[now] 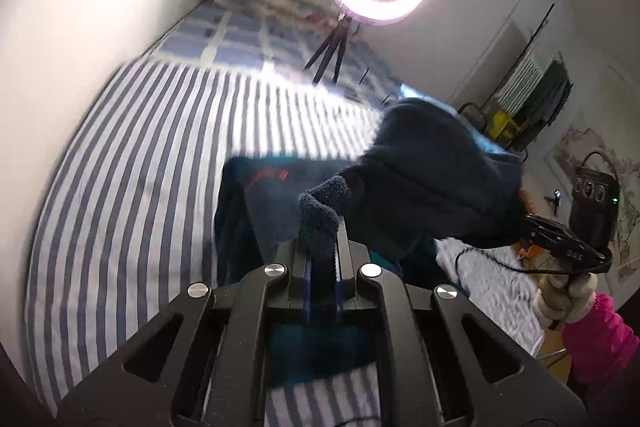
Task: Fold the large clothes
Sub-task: 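Fold the held jacket end over onto the rest with both grippers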
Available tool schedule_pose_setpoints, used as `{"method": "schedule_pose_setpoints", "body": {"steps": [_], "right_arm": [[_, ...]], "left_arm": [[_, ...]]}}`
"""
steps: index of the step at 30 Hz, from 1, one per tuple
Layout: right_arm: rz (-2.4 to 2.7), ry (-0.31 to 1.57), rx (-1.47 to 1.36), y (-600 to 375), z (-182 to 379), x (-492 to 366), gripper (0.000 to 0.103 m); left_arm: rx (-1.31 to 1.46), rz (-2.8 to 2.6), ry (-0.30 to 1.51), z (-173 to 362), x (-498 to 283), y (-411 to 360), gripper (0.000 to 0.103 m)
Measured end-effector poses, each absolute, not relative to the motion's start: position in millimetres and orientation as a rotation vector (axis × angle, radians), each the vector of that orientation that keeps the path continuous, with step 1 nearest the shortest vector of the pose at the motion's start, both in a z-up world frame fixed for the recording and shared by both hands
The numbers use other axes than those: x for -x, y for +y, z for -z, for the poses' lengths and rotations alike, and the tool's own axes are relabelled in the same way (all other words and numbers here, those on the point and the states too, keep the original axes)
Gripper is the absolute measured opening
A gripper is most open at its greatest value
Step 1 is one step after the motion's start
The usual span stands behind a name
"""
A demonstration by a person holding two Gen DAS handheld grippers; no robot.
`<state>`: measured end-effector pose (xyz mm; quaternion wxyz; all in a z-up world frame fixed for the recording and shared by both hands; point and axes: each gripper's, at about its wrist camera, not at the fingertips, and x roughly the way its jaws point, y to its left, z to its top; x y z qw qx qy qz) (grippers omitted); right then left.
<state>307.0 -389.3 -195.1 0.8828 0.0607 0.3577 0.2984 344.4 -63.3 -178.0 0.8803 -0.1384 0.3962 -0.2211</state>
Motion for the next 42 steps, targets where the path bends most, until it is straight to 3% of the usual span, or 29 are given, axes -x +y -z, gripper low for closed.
{"method": "schedule_pose_setpoints", "body": {"steps": [9, 13, 23, 25, 27, 29, 31, 33, 42], "right_arm": [[-0.571, 0.864, 0.027, -363.7, 241.6, -258.3, 0.014], [-0.537, 0.817, 0.021, -374.2, 211.1, -230.7, 0.032], [-0.572, 0.648, 0.011, -397.3, 106.9, -116.1, 0.039], [-0.582, 0.614, 0.023, -396.9, 86.4, -97.5, 0.046], [-0.582, 0.579, 0.028, -398.1, 67.4, -82.4, 0.053], [-0.589, 0.546, 0.026, -399.2, 47.5, -65.6, 0.058], [-0.585, 0.523, 0.03, -400.4, 32.0, -58.3, 0.068], [-0.579, 0.505, 0.026, -404.1, 23.2, -57.0, 0.075], [-0.55, 0.63, -0.106, -409.0, 85.5, -138.0, 0.075]], "left_arm": [[0.142, 0.406, 0.948, 217.9, -295.5, -76.0, 0.01], [0.163, 0.401, 0.927, 194.2, -267.6, -63.0, 0.014], [0.212, 0.421, 0.737, 77.9, -185.1, -27.5, 0.015], [0.215, 0.436, 0.697, 47.1, -171.3, -24.9, 0.018], [0.219, 0.451, 0.67, 23.0, -162.7, -22.8, 0.032], [0.22, 0.464, 0.652, 0.9, -156.1, -22.2, 0.041], [0.213, 0.469, 0.632, -20.0, -152.3, -24.4, 0.043], [0.205, 0.47, 0.619, -28.0, -154.9, -29.4, 0.054], [0.287, 0.428, 0.761, 52.3, -248.8, -68.8, 0.056]]}}
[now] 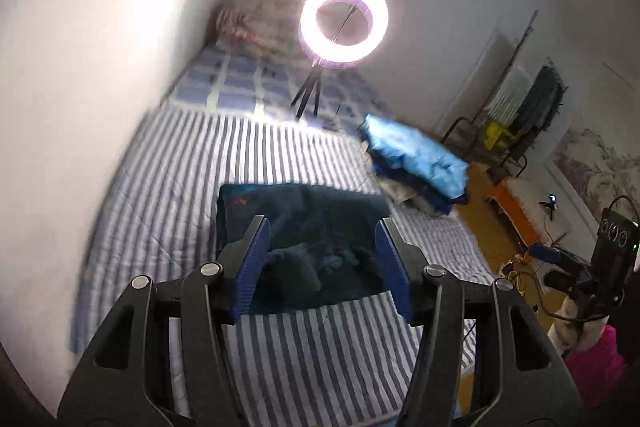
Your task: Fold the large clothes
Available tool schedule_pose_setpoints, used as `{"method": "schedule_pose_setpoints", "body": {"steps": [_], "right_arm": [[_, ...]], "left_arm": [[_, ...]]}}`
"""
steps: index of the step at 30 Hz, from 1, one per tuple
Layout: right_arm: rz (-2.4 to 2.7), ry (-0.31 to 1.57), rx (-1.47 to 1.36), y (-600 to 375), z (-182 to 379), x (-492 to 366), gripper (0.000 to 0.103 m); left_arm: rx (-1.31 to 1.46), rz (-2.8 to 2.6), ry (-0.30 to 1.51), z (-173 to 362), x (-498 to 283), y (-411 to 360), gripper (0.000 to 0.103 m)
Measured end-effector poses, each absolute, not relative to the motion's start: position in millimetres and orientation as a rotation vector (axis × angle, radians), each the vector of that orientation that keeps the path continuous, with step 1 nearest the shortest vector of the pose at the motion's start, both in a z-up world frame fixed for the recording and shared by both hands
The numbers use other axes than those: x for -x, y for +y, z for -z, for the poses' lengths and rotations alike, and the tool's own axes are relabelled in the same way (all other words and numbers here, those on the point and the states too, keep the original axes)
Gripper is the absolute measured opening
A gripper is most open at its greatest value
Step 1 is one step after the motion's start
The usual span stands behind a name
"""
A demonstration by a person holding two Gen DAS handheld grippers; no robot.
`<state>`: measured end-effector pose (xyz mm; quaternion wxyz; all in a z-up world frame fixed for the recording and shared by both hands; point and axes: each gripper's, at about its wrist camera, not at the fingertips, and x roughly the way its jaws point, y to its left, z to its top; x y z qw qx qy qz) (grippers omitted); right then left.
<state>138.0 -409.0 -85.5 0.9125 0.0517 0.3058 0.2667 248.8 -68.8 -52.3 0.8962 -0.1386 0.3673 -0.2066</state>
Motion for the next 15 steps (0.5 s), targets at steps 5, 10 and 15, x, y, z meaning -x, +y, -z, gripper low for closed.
{"method": "schedule_pose_setpoints", "body": {"steps": [5, 10, 15], "right_arm": [[-0.523, 0.78, -0.261, -410.9, 162.7, -230.6, 0.075], [-0.486, 0.893, -0.396, -409.3, 229.9, -302.7, 0.075], [-0.504, 1.009, -0.535, -400.0, 273.6, -335.8, 0.015]], "left_arm": [[0.346, 0.406, 0.874, 114.9, -302.7, -87.8, 0.042], [0.308, 0.416, 0.937, 155.0, -337.6, -106.9, 0.036], [0.241, 0.427, 1.032, 196.3, -354.5, -123.0, 0.034]]}}
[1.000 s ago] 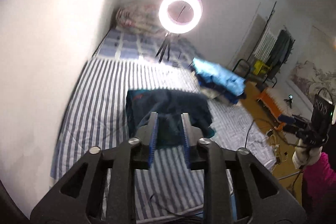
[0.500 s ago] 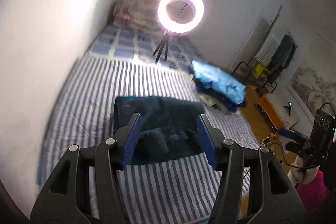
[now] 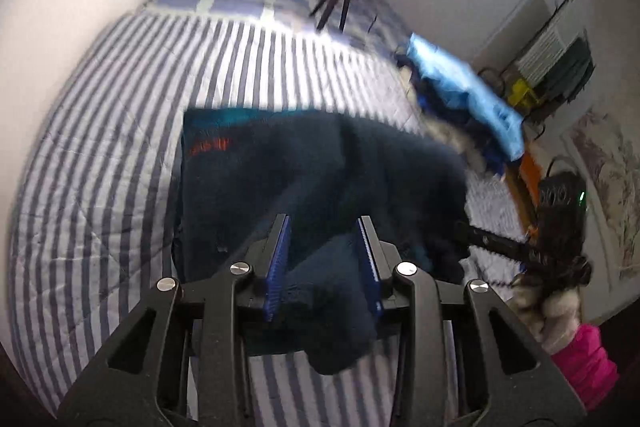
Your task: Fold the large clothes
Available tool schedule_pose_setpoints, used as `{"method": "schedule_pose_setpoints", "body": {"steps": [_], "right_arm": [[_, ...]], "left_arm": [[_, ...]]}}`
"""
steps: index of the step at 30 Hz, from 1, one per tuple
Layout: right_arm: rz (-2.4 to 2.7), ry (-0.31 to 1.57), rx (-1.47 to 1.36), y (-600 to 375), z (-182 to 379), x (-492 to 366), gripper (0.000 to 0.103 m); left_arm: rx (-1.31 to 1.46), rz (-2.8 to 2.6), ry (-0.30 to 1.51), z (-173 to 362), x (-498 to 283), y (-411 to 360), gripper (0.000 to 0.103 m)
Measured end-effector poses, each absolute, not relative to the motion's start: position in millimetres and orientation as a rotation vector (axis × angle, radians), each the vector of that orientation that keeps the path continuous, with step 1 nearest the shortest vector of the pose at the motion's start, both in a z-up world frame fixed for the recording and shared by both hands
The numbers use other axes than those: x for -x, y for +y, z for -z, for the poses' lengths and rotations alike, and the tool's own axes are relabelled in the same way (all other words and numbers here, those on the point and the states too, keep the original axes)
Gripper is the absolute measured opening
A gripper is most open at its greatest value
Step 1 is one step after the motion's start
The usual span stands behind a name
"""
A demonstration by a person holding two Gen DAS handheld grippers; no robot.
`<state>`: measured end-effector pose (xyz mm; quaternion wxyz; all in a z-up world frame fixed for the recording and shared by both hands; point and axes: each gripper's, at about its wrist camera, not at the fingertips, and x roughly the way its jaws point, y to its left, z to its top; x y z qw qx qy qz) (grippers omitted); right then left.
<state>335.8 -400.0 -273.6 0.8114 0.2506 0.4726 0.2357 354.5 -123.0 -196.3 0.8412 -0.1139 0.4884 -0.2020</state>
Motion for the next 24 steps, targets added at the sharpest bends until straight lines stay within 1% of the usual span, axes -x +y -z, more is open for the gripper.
{"method": "schedule_pose_setpoints", "body": {"steps": [1, 2, 5, 7, 9, 10, 11, 12, 13, 14, 16, 20, 24], "right_arm": [[-0.505, 1.015, -0.531, -398.2, 274.8, -331.3, 0.009], [-0.528, 1.009, -0.513, -396.3, 274.3, -323.6, 0.007], [-0.554, 1.02, -0.486, -398.4, 284.2, -295.2, 0.005], [-0.511, 1.049, -0.463, -402.0, 299.2, -285.0, 0.005], [-0.497, 1.046, -0.471, -404.5, 299.8, -281.2, 0.005], [-0.501, 1.027, -0.46, -405.0, 292.5, -278.7, 0.007], [-0.511, 1.011, -0.445, -405.9, 284.1, -277.4, 0.018], [-0.522, 0.994, -0.435, -408.9, 275.1, -274.6, 0.026], [-0.553, 0.959, -0.44, -415.6, 261.7, -270.3, 0.042], [-0.562, 0.932, -0.444, -422.2, 252.9, -268.1, 0.052], [-0.552, 0.893, -0.456, -436.8, 242.2, -273.0, 0.06], [-0.516, 0.903, -0.592, -460.1, 249.8, -303.6, 0.06], [-0.531, 0.907, -0.753, -465.4, 266.0, -341.7, 0.059]], "left_arm": [[0.217, 0.429, 1.052, 205.0, -353.2, -124.7, 0.034], [0.172, 0.429, 1.084, 221.4, -347.6, -126.0, 0.034], [0.115, 0.444, 1.149, 259.6, -332.2, -122.8, 0.033], [0.107, 0.466, 1.14, 259.7, -327.3, -122.0, 0.033], [0.08, 0.465, 1.133, 251.6, -322.4, -125.0, 0.033], [0.066, 0.461, 1.122, 245.6, -317.8, -125.0, 0.033], [0.059, 0.462, 1.11, 239.6, -313.7, -123.9, 0.033], [0.051, 0.463, 1.096, 232.3, -309.6, -122.8, 0.033], [0.044, 0.467, 1.068, 221.9, -304.2, -121.6, 0.033], [0.053, 0.475, 1.044, 213.6, -301.7, -119.7, 0.033], [0.09, 0.492, 0.997, 194.2, -299.0, -120.7, 0.033], [0.093, 0.544, 0.939, 163.9, -311.1, -143.4, 0.033], [0.057, 0.561, 0.913, 148.5, -339.8, -174.0, 0.033]]}}
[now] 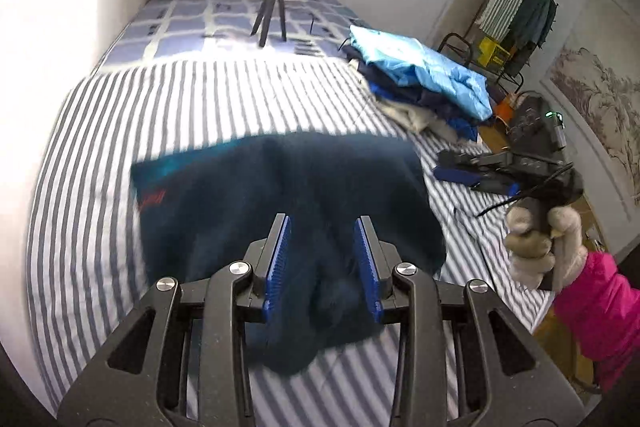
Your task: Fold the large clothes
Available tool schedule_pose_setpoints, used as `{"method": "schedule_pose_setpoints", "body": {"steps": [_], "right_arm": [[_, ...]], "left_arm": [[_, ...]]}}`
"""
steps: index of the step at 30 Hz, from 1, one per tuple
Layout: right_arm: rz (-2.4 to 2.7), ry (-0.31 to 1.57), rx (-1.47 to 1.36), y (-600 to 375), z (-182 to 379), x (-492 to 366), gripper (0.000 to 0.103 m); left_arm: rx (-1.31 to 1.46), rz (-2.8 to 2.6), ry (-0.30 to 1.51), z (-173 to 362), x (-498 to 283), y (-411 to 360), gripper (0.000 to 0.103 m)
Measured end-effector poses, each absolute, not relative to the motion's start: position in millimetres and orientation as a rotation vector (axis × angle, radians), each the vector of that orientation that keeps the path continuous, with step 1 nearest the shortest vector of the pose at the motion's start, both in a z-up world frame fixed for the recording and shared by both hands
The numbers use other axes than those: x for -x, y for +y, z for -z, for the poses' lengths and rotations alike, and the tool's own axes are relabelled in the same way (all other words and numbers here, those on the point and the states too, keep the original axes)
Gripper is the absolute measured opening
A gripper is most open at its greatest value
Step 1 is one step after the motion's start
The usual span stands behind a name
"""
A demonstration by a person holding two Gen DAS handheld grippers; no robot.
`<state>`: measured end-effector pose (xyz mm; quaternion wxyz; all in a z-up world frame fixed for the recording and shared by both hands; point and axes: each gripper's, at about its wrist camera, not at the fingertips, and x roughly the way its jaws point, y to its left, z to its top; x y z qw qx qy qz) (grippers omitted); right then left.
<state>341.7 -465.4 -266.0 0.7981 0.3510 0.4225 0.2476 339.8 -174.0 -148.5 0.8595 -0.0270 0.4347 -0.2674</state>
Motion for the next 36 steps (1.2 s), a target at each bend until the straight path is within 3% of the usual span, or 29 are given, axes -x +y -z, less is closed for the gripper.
{"method": "schedule_pose_setpoints", "body": {"steps": [3, 7, 11, 13, 18, 22, 25, 29, 30, 31, 32, 36], "right_arm": [[-0.579, 0.926, -0.819, -452.3, 271.9, -370.3, 0.053], [-0.599, 0.922, -0.747, -433.5, 265.1, -393.9, 0.036], [-0.563, 0.929, -0.622, -428.6, 270.4, -407.9, 0.021], [-0.495, 1.006, -0.543, -423.7, 293.8, -416.2, 0.02], [-0.472, 1.02, -0.507, -421.4, 304.5, -410.1, 0.023], [-0.544, 0.98, -0.595, -442.0, 281.5, -389.0, 0.037], [-0.645, 0.969, -0.662, -453.9, 277.3, -352.4, 0.055], [-0.68, 1.03, -0.67, -446.0, 298.7, -318.0, 0.056], [-0.682, 1.043, -0.662, -441.2, 302.7, -312.9, 0.051], [-0.679, 1.059, -0.65, -434.8, 306.7, -308.4, 0.026], [-0.679, 1.086, -0.65, -429.3, 308.7, -306.9, 0.014], [-0.771, 0.982, -0.794, -435.0, 283.3, -285.5, 0.007]], "left_arm": [[0.075, 0.541, 0.905, 146.0, -373.5, -186.4, 0.033], [0.106, 0.518, 0.949, 163.8, -419.2, -194.4, 0.033], [0.071, 0.484, 1.069, 221.3, -447.5, -203.1, 0.034], [0.08, 0.471, 1.139, 257.6, -449.4, -201.3, 0.034], [0.141, 0.509, 1.095, 270.6, -444.8, -190.1, 0.034], [0.135, 0.51, 1.052, 235.8, -430.9, -184.8, 0.034], [0.107, 0.545, 0.98, 212.8, -406.8, -188.4, 0.034], [0.106, 0.591, 0.963, 206.6, -387.7, -190.8, 0.034], [0.097, 0.592, 0.975, 210.5, -385.4, -192.7, 0.034], [0.091, 0.593, 0.986, 214.2, -383.7, -194.5, 0.034], [0.094, 0.592, 0.995, 216.7, -380.7, -196.1, 0.034], [0.104, 0.611, 1.0, 220.9, -374.9, -201.0, 0.034]]}}
